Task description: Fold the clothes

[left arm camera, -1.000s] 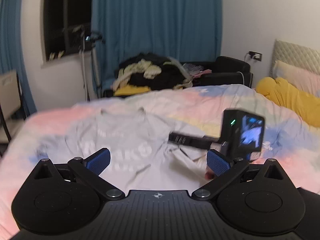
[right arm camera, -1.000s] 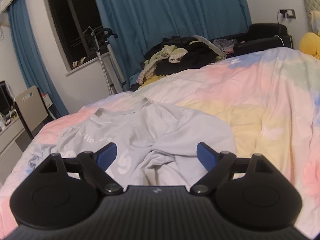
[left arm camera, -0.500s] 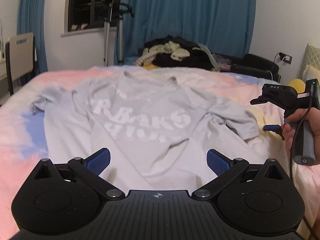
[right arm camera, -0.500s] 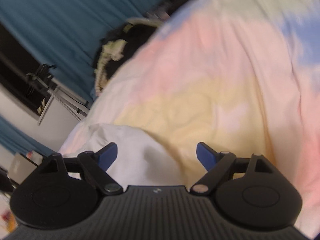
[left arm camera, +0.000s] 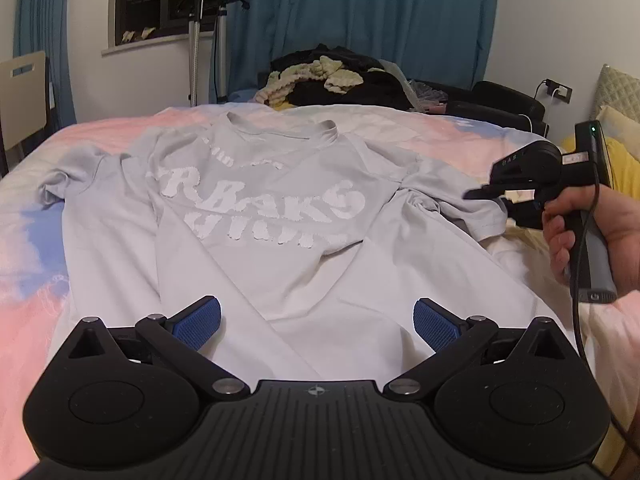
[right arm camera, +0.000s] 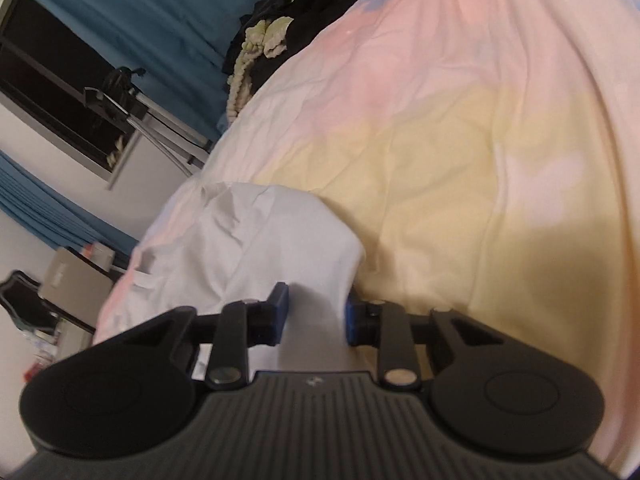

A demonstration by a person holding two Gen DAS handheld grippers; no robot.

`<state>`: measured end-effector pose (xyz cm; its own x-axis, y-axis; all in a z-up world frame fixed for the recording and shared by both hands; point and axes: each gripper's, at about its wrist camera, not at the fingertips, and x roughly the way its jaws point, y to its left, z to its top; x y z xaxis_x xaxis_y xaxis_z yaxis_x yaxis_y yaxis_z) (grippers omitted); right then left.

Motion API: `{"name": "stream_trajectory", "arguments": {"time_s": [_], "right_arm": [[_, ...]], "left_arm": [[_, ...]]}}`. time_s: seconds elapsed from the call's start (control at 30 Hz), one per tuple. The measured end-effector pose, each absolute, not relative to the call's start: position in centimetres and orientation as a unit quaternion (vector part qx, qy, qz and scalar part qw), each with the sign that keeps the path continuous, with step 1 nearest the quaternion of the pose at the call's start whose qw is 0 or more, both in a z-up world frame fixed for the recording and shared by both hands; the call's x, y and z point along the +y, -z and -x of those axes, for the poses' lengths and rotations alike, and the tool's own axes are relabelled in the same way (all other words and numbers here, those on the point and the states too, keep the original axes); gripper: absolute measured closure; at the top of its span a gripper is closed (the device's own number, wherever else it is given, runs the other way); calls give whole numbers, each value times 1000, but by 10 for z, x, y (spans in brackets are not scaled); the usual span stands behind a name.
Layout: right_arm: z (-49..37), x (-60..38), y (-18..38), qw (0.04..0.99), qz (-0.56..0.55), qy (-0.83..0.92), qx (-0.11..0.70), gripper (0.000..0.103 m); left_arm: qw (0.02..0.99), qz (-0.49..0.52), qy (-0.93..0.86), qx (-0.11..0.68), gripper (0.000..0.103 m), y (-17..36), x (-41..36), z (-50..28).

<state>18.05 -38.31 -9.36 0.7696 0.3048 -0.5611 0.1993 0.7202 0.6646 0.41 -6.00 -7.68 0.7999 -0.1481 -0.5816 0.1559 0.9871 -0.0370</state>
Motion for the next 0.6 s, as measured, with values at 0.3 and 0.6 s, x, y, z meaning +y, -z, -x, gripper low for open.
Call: {"name": "stream_trajectory", "arguments": {"time_s": [0.3, 0.6], "right_arm": [[-205, -392, 15, 958, -226, 34, 174, 100], [-243, -406, 60, 977, -110, 87, 162, 96]], "left_arm": [[944, 11, 82, 319, 0, 79, -60, -5], [934, -7, 95, 345, 0, 94, -73, -16]]}}
